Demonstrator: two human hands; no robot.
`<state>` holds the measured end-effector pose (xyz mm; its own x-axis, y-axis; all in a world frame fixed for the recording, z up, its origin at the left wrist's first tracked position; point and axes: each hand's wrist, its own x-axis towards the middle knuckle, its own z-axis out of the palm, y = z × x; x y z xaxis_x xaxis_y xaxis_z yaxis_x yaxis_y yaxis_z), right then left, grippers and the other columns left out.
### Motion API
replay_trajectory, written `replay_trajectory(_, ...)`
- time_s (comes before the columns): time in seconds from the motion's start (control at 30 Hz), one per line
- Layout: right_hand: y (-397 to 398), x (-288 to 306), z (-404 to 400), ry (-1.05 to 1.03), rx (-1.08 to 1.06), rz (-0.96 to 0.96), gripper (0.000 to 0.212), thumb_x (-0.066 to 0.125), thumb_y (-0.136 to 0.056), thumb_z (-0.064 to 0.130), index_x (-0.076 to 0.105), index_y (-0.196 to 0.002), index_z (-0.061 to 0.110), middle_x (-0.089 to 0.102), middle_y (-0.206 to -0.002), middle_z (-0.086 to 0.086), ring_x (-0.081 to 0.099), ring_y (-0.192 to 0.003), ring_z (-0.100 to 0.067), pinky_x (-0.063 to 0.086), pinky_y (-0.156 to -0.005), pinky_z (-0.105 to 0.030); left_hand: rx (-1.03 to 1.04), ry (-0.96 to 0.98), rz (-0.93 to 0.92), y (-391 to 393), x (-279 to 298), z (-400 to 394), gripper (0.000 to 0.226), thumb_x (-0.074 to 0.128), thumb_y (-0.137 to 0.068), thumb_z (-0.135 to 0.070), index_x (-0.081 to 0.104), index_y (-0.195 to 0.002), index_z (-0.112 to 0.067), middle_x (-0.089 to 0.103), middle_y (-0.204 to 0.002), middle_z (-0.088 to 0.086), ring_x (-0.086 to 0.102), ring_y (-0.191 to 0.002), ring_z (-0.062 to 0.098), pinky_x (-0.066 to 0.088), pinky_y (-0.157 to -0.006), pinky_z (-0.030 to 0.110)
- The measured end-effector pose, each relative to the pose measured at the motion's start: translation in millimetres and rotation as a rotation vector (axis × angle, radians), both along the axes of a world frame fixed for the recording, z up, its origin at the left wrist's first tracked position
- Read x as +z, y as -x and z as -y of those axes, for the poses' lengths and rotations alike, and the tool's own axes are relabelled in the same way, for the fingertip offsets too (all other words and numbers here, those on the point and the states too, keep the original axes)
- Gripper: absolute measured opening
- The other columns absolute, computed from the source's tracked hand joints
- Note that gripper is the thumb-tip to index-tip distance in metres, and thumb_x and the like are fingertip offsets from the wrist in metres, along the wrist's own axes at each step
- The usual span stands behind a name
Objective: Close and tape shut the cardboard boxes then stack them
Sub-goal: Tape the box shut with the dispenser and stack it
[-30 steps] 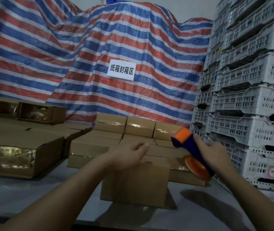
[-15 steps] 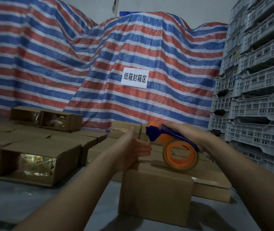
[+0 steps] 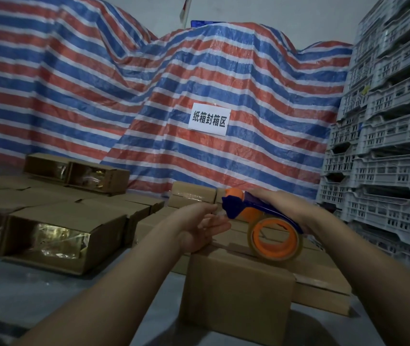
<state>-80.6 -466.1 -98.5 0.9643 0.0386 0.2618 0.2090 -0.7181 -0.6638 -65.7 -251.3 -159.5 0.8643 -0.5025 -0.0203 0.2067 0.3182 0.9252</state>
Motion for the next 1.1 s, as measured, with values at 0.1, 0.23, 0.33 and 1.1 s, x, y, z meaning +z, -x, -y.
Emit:
replay_trajectory(0.1,1,0,-1,0.017,0.003,-0.009,0.054,0.048,-0.092,0.069,0.072,-0.093,0.021,0.073,-0.074,0.000,0.065,-0.059,-0.010,0.049,-0.069,-0.029,0.046,0.000,-0.004,0,3,2,0.028,0.053,-0.099,-0.019,0.057,-0.119,0.001,0.071,-0.070,0.004,0.069,-0.094,0.015,0.021,-0.120,0.038)
replay_trajectory(0.23,1,1,-2,0.050,-0.015,0.003,0.054,0.047,-0.091,0.071,0.070,-0.091,0.023,0.073,-0.071,0.003,0.065,-0.057,-0.008,0.048,-0.069,-0.028,0.094,-0.132,0.056,4,8,5,0.011,0.054,-0.099,-0.016,0.064,-0.103,-0.011,0.073,-0.081,0.000,0.067,-0.082,0.010,0.042,-0.096,0.031)
replay_trajectory(0.33,1,1,-5,0.055,-0.032,0.007,0.065,0.049,-0.076,0.080,0.071,-0.094,0.022,0.075,-0.077,0.000,0.067,-0.062,-0.010,0.050,-0.072,-0.030,0.144,-0.223,0.109,4,9,9,0.013,0.050,-0.098,-0.008,0.061,-0.092,-0.010,0.064,-0.080,0.001,0.048,-0.061,0.006,0.036,-0.068,0.025)
replay_trajectory(1.1,10,22,15,0.468,-0.204,-0.170,0.060,0.043,-0.092,0.075,0.070,-0.088,0.022,0.069,-0.062,0.008,0.062,-0.050,-0.003,0.046,-0.066,-0.025,0.630,-0.193,0.213,-13,-18,-2,0.021,0.050,-0.093,-0.001,0.051,-0.105,-0.018,0.057,-0.103,0.009,0.061,-0.084,0.023,0.057,-0.067,0.033)
